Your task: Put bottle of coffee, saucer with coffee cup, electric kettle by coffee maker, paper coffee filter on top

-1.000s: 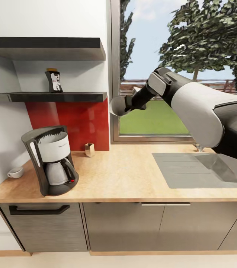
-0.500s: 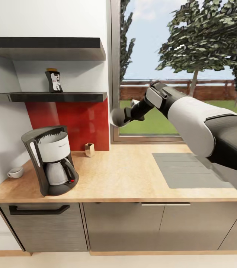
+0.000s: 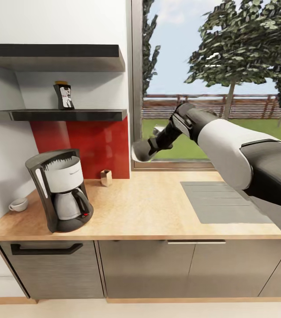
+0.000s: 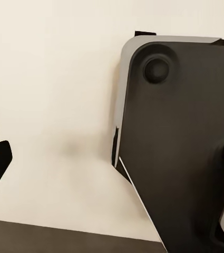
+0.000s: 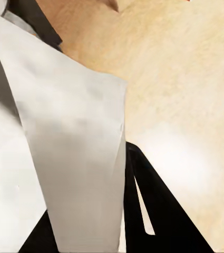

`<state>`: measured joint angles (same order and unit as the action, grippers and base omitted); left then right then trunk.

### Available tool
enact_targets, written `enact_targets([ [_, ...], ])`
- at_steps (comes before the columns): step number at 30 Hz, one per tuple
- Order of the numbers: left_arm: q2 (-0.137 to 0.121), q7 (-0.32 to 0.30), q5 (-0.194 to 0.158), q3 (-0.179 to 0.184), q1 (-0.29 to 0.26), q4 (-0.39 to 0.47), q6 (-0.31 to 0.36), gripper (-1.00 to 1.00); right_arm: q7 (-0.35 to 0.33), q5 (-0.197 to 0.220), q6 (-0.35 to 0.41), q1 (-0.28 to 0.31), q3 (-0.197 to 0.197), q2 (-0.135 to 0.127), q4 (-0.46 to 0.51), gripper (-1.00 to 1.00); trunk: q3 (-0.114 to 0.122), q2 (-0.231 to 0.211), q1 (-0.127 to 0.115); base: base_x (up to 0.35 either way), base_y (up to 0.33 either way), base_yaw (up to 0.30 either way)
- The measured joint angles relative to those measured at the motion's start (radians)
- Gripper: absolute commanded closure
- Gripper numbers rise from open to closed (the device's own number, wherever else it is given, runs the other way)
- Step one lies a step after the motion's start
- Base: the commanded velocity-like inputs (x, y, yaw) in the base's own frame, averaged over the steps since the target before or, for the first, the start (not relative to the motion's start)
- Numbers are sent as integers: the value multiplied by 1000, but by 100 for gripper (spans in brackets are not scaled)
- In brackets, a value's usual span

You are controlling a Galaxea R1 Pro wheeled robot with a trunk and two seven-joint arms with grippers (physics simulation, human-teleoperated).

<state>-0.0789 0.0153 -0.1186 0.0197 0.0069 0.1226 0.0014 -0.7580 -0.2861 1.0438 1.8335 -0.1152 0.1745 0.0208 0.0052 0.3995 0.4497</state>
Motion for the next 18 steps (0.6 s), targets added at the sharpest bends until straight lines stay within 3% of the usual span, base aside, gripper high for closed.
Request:
enact_targets([
  [2,0,0,1,0,0,0,0,-100,-161,-152,-1,0,1,0,1,100,0,0,0,0,0,0],
  [3,0,0,0,1,0,0,0,-100,-332,-299,-3,0,1,0,2,100,0,0,0,0,0,0],
  [4,-1,0,0,2,0,0,0,-100,-414,-367,-5,0,1,0,5,100,0,0,0,0,0,0],
  [7,0,0,0,2,0,0,0,-100,-482,-424,-7,0,1,0,8,100,0,0,0,0,0,0],
  [10,1,0,0,1,0,0,0,-100,-507,-444,-8,0,2,0,9,100,0,0,0,0,0,0],
  [18,1,0,0,-1,0,0,0,-100,-520,-449,-8,0,5,0,39,100,0,0,0,0,0,0],
])
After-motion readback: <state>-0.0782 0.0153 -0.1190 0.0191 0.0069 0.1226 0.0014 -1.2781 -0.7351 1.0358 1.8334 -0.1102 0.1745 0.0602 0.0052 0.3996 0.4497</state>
